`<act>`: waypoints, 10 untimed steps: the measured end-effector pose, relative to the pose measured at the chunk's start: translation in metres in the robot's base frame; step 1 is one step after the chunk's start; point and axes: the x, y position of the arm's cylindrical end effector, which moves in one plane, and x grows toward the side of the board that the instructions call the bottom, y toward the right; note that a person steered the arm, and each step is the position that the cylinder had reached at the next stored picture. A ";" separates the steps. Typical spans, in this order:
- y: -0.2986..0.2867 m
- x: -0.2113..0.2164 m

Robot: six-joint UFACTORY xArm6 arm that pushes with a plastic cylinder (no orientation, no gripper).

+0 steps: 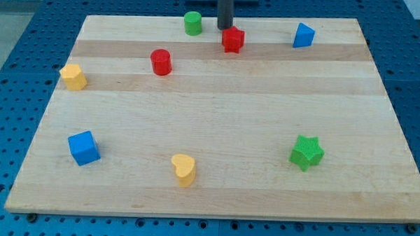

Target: Move the green circle towards the left side of the board

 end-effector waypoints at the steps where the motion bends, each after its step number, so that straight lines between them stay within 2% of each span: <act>1: -0.068 0.002; 2: -0.134 0.004; 4: -0.055 0.016; 5: -0.121 0.021; 6: -0.143 0.038; 7: -0.100 0.042; 9: -0.183 0.073; 10: -0.209 0.073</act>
